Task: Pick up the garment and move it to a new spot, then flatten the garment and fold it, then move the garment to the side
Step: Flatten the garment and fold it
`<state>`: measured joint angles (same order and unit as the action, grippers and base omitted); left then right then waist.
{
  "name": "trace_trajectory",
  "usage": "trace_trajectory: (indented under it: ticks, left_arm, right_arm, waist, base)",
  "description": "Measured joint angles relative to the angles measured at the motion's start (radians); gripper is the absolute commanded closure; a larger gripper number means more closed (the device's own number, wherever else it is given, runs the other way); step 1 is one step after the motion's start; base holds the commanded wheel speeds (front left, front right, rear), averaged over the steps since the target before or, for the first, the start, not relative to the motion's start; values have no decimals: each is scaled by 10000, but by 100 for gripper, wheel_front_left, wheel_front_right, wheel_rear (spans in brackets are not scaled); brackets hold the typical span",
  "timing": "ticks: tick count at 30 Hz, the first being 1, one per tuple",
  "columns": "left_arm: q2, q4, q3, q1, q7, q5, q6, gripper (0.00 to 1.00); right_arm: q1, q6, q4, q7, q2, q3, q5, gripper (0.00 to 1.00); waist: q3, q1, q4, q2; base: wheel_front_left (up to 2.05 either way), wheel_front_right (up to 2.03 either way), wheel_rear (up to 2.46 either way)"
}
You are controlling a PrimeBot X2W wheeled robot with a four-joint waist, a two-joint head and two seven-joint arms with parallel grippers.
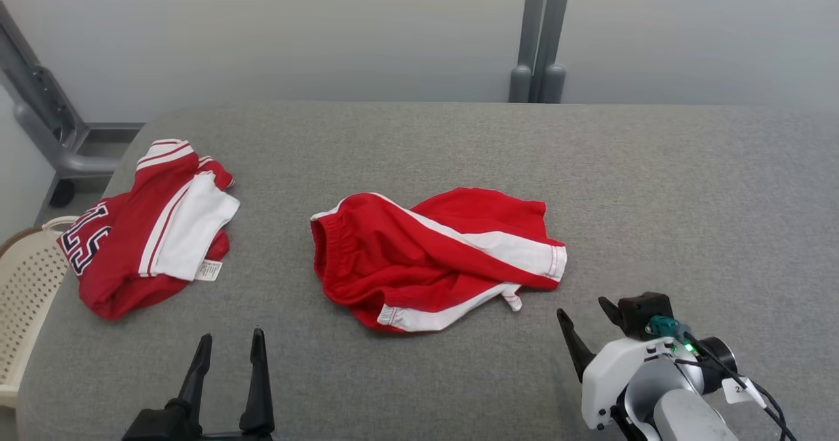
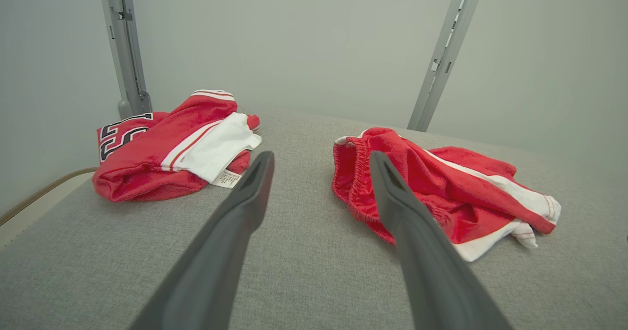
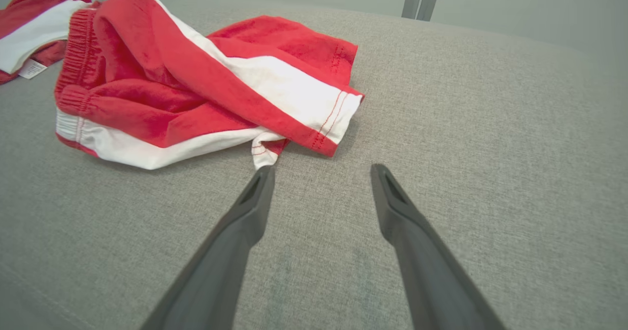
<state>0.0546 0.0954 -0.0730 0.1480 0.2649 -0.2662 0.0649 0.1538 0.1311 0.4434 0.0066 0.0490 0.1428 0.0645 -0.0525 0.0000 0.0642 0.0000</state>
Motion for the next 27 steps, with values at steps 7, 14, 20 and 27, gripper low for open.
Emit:
trace_trajectory:
  ticks: [7,14,20,27]
  left_arm:
    - [-29,104,-391,-33,0,132,13,0]
    - [-38,144,-679,-381,0,54,13,0]
    - [-42,240,-947,-494,2,-82,-10,0]
    - [-44,337,-1066,-586,0,-236,-81,0]
  right_arm:
    - [993,0,1760,-251,0,476,483,0]
    - [1866,0,3078,-681,0,621,598,0]
    - [2455,0,4034,-836,-4,729,558,6]
    - [2886,0,4790,-1152,6,752,470,96]
  waist:
    - [243,0,589,0]
    - [678,0,1125,0]
    - [1022,0,1582,0]
    - [1282,0,1862,0]
  base:
    - [0,0,0]
    - [0,0,0]
    - [0,0,0]
    - [0,0,0]
